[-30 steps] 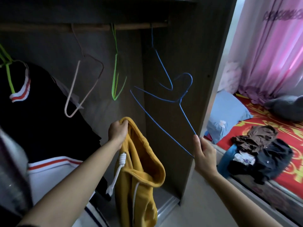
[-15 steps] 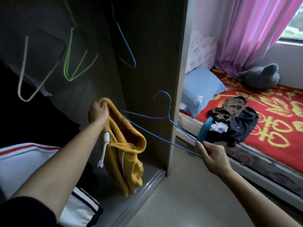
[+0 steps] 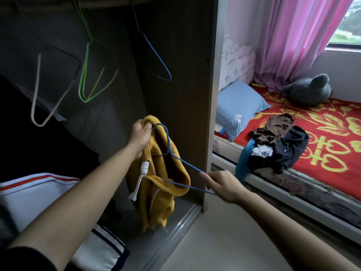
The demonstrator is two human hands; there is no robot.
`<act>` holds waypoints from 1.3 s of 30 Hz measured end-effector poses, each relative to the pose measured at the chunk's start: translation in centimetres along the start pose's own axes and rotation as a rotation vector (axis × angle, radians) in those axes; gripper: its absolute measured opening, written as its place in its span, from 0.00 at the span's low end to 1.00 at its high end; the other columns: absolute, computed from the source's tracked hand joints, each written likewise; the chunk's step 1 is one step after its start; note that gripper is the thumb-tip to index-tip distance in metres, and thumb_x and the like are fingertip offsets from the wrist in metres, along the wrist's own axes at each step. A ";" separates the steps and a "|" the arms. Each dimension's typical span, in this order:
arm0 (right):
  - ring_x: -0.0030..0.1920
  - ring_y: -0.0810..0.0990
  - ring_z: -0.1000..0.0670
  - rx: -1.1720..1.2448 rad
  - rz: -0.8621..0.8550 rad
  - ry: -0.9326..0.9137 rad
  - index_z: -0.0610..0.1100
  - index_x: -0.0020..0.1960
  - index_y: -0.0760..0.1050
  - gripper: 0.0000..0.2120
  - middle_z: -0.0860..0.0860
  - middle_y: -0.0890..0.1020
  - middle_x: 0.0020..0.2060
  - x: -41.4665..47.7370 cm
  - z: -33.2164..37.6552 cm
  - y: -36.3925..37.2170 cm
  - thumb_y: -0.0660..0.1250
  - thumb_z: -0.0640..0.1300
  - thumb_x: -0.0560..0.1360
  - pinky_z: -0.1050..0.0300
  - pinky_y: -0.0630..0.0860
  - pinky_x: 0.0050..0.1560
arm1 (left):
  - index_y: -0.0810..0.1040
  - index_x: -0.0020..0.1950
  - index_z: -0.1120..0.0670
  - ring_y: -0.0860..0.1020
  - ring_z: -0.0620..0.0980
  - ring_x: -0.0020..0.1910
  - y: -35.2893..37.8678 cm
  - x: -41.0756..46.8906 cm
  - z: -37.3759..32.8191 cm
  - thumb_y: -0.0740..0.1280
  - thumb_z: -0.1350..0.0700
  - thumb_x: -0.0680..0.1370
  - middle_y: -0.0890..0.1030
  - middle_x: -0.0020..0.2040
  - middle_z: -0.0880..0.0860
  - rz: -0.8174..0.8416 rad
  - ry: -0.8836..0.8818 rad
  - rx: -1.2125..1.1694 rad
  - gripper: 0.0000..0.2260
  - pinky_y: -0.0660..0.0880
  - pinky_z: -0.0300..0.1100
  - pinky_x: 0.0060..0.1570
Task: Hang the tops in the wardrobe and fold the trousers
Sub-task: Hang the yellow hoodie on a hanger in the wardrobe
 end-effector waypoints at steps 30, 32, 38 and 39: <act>0.32 0.77 0.56 0.360 -0.200 -0.295 0.57 0.41 0.78 0.13 0.59 0.78 0.32 4.0 6.7 -4.3 0.60 0.58 0.80 0.64 0.70 0.31 | 0.74 0.47 0.52 0.76 0.51 0.47 0.4 -5.1 -6.8 0.58 0.43 0.76 0.77 0.44 0.53 0.406 0.197 -0.104 0.14 0.71 0.59 0.59; 0.31 0.76 0.55 0.312 -0.260 -0.287 0.57 0.39 0.75 0.13 0.59 0.77 0.31 3.7 6.5 -4.7 0.60 0.57 0.81 0.65 0.69 0.30 | 0.73 0.46 0.49 0.77 0.54 0.49 1.0 -5.4 -7.5 0.65 0.32 0.72 0.77 0.43 0.50 0.385 0.225 0.012 0.20 0.71 0.63 0.59; 0.36 0.74 0.60 -0.176 -0.590 -0.111 0.61 0.48 0.67 0.06 0.61 0.70 0.38 3.5 6.7 -5.5 0.56 0.62 0.79 0.65 0.68 0.35 | 0.73 0.52 0.57 0.78 0.57 0.49 1.1 -5.1 -9.1 0.71 0.50 0.74 0.78 0.45 0.51 0.022 0.334 0.225 0.14 0.73 0.57 0.59; 0.46 0.76 0.57 -0.201 -0.641 -0.033 0.61 0.57 0.68 0.11 0.59 0.72 0.47 3.2 6.2 -5.3 0.56 0.63 0.77 0.60 0.73 0.44 | 0.73 0.52 0.58 0.78 0.57 0.48 0.9 -5.1 -9.3 0.71 0.52 0.75 0.76 0.44 0.50 -0.045 0.348 0.217 0.13 0.74 0.53 0.57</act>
Point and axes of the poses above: each hand's wrist, its own x-axis towards the middle knuckle, its own y-axis out of the palm, z = x × y, the point moved 6 cm from there along x, towards the middle knuckle
